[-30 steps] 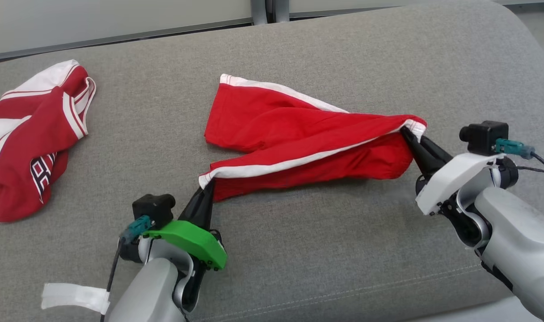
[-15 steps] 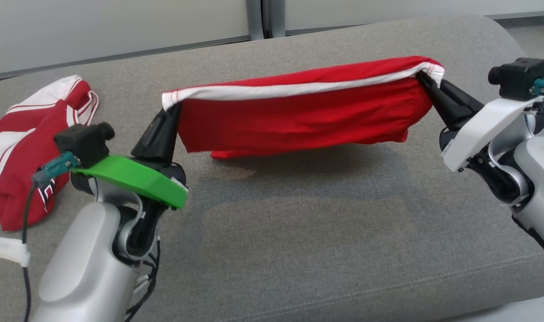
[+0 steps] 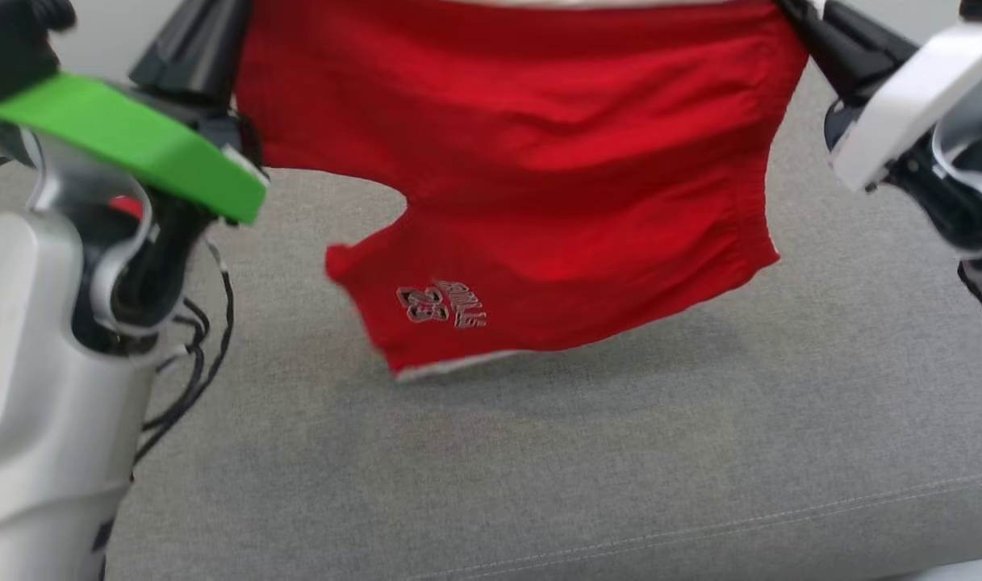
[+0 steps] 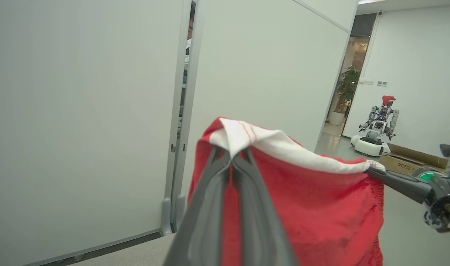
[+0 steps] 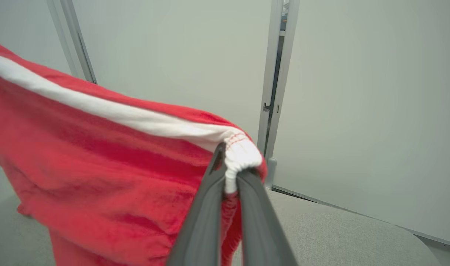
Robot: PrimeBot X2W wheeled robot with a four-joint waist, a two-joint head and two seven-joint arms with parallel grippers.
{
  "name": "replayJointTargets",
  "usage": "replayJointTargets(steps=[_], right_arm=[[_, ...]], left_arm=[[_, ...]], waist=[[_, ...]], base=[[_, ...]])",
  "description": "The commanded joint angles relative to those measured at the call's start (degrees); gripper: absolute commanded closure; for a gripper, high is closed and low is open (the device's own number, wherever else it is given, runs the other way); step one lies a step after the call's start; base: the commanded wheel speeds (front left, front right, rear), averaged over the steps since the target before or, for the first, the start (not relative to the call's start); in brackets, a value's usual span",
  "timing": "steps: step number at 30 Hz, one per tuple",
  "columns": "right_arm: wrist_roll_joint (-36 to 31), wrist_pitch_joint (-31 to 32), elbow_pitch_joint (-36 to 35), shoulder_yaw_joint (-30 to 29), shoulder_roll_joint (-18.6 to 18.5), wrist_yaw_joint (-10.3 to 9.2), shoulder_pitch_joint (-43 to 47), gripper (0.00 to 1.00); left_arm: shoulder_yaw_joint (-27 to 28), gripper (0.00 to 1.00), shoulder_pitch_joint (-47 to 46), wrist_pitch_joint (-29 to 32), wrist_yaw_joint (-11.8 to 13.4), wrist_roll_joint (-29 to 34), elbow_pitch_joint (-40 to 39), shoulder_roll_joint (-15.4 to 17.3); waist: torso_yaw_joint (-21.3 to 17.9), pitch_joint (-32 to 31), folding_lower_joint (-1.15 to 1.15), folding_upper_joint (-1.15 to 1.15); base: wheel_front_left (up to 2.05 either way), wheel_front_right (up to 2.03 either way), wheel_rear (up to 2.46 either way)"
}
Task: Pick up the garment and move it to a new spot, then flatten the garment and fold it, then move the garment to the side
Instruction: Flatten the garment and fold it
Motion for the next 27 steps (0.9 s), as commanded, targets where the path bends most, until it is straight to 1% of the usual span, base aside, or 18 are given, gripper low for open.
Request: replayJointTargets(steps=[1,5,7,9,11,14,17,19,21,24,27], right_arm=[[-0.68,0.77,0.97,-0.44,1.02,-0.02,-1.83,1.0],[-3.21,2.32,5.78,-0.86,4.3,-0.02,-8.89,1.0],[-5.2,2.08,9.14,-1.01,6.2,-0.02,-13.49,1.0],[-7.78,0.71,13.27,-1.49,8.2,-0.02,-18.4,1.0],[-10.87,-1.84,17.43,-2.24,9.99,-0.02,-23.33,1.0],[-16.43,-8.04,24.01,-3.98,12.02,-0.03,-29.78,1.0],[-21.21,-13.68,30.11,-5.62,13.54,-0.06,-34.46,1.0],[-23.42,-16.7,33.84,-5.85,14.17,-0.06,-35.45,1.0],[-24.05,-18.97,36.92,-6.05,14.9,-0.06,-35.46,1.0],[-22.96,-21.16,40.76,-4.79,15.64,-0.05,-32.39,1.0],[-20.82,-22.73,42.0,-1.73,15.16,-0.05,-27.75,1.0]], left_arm=[[0.35,1.0,-2.11,0.95,0.72,-0.53,1.38,0.21],[-0.03,1.0,-9.45,3.34,1.57,0.36,7.72,-0.57],[-0.41,1.0,-13.89,3.32,1.83,1.11,11.57,-1.7],[-0.45,1.0,-18.79,1.77,1.77,2.72,15.51,-2.48],[-0.08,1.0,-23.8,-1.43,2.01,4.32,19.07,-3.73],[1.15,1.0,-30.32,-8.18,2.26,6.44,24.45,-5.93],[2.73,1.0,-35.01,-14.58,2.22,6.47,28.96,-8.39],[2.83,1.0,-35.19,-17.09,1.04,5.73,31.98,-10.07],[1.76,1.0,-34.34,-18.61,-0.77,5.77,34.18,-11.09],[0.03,1.0,-30.37,-20.51,-2.88,5.15,36.75,-12.4],[-2.39,1.0,-25.35,-22.13,-4.27,4.49,37.73,-13.44]], waist=[[0.81,1.49,0.0,0.0],[2.04,5.79,0.0,0.0],[2.65,8.68,0.0,0.0],[3.09,11.47,0.0,0.0],[3.57,13.92,0.0,0.0],[4.39,16.7,0.0,0.0],[5.54,19.77,0.0,0.0],[6.42,21.21,0.0,0.0],[7.27,22.74,0.0,0.0],[8.11,23.93,0.0,0.0],[8.8,23.96,0.0,0.0]], base=[[0.0,0.0,0.0],[0.0,0.0,0.0],[0.0,0.0,0.0],[0.0,0.0,0.0],[0.0,0.0,0.0],[0.0,0.0,0.0],[0.0,0.0,0.0],[0.0,0.0,0.0],[0.0,0.0,0.0],[0.0,0.0,0.0],[0.0,0.0,0.0]])
